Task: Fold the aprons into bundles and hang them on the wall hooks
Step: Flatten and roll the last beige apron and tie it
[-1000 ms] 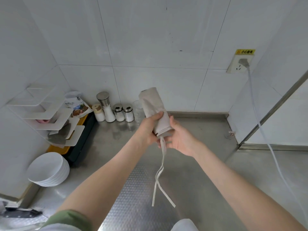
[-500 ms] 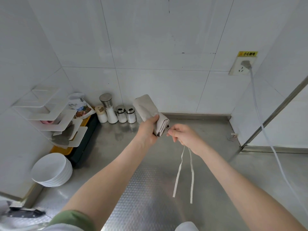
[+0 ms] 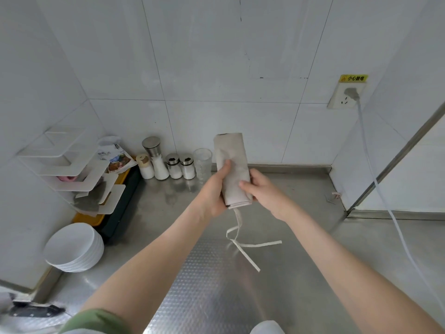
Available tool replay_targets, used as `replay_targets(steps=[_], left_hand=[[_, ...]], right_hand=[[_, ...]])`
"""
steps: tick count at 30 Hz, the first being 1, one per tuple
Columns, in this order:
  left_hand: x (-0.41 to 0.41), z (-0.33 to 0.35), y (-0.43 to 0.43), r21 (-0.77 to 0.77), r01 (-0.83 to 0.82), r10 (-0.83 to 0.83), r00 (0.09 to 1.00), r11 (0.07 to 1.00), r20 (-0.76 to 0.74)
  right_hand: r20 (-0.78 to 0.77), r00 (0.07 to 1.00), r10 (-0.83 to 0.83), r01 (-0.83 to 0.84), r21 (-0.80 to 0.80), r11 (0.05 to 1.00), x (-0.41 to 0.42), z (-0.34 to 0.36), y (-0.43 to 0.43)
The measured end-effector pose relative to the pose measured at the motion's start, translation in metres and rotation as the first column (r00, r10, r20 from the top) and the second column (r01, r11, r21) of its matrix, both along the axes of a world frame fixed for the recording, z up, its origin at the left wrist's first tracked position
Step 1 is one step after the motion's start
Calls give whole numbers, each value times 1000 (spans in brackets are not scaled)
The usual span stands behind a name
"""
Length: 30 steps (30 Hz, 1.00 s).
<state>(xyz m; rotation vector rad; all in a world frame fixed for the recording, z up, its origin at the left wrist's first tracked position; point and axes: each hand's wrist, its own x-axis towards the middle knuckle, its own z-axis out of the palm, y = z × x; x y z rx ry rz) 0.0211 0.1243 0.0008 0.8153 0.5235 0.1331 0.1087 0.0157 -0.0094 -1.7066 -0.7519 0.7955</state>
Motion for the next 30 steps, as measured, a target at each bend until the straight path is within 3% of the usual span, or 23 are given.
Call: replay_targets(steps=[5,8,12,14,19,24,30], left_hand=[[1,3,-2,27,60,-60,998,998,19],[5,0,-8,155,45,-50,998,987,27],[11,0,-4,16,-102,100,991,995,85],[13,0,2,-49,-163,166,983,985,73],[14,-11,11,23,-275,275,961,961,-14],[13,-17,11,-9,-314,313,948,949,-51],[8,-22,17,78,-306,313,946,949,-91]], right_hand=[[-15,998,-62,63,90,994,-5,3,4],[-57,994,-93,100,135,986,-7,7,5],[-204,965,-167,183,59,981,-12,7,4],[-193,975,-106,106,-8,994,-14,3,0],[-197,979,60,-82,-107,991,-17,-8,-6],[-103,995,11,-31,-191,981,-16,-9,-5],[-154,967,204,-241,-280,929,-10,-3,-16]])
